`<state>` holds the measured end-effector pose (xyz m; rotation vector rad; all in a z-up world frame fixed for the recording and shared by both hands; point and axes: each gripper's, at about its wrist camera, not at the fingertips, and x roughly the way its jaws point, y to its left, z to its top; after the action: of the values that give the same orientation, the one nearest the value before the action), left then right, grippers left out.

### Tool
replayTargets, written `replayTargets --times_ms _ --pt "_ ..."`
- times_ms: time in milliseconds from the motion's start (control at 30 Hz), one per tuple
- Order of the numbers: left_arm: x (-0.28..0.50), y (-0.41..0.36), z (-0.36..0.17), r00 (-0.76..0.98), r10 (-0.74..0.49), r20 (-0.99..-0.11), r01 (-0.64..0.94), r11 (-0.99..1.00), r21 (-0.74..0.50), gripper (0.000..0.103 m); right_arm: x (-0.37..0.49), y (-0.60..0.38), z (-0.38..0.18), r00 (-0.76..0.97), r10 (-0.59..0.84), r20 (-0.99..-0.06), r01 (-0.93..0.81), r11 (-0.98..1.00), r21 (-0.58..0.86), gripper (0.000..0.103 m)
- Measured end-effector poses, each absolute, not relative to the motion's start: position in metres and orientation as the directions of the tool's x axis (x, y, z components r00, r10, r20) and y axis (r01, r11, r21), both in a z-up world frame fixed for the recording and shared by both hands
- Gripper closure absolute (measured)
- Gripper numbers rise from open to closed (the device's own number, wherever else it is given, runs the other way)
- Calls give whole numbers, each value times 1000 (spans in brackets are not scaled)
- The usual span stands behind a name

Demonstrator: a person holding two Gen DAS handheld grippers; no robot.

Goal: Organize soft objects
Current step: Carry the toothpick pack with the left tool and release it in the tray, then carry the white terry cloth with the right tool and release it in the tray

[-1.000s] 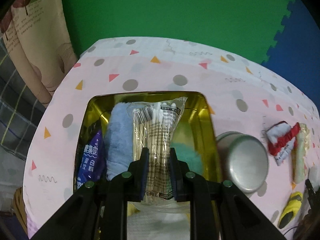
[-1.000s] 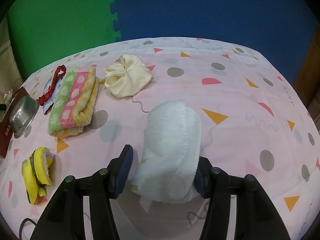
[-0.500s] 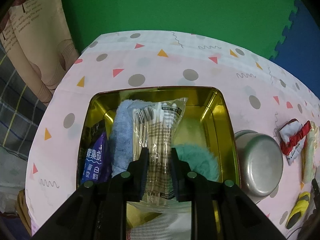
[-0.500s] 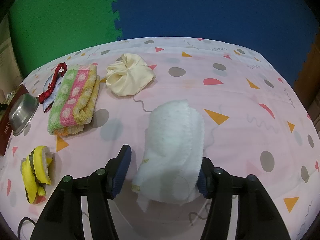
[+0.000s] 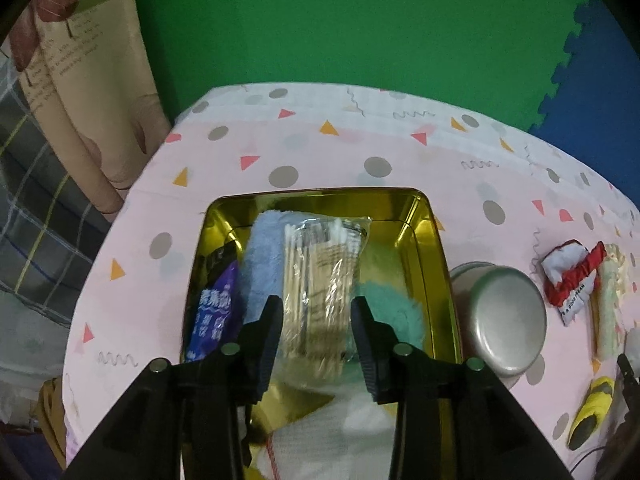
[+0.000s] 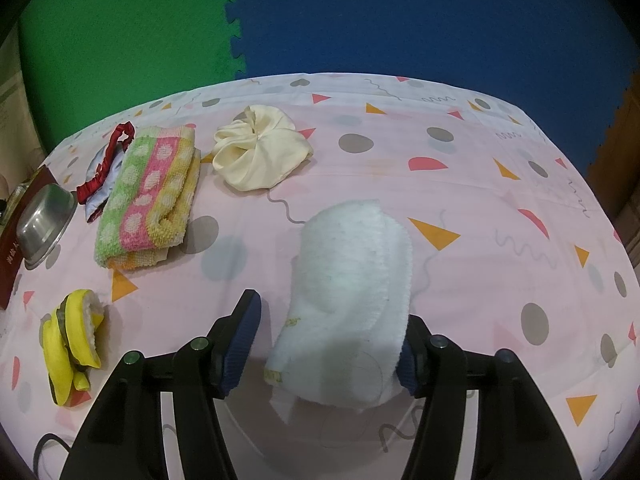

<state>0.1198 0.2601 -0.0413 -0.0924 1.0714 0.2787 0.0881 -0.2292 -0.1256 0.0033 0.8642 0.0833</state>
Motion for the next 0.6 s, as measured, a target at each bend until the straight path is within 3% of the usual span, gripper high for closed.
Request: replayTargets --times_ms 600 --pt "36 247 -33 537 204 -818 -322 947 24 67 86 -237 -120 634 93 -768 -28 995 98 47"
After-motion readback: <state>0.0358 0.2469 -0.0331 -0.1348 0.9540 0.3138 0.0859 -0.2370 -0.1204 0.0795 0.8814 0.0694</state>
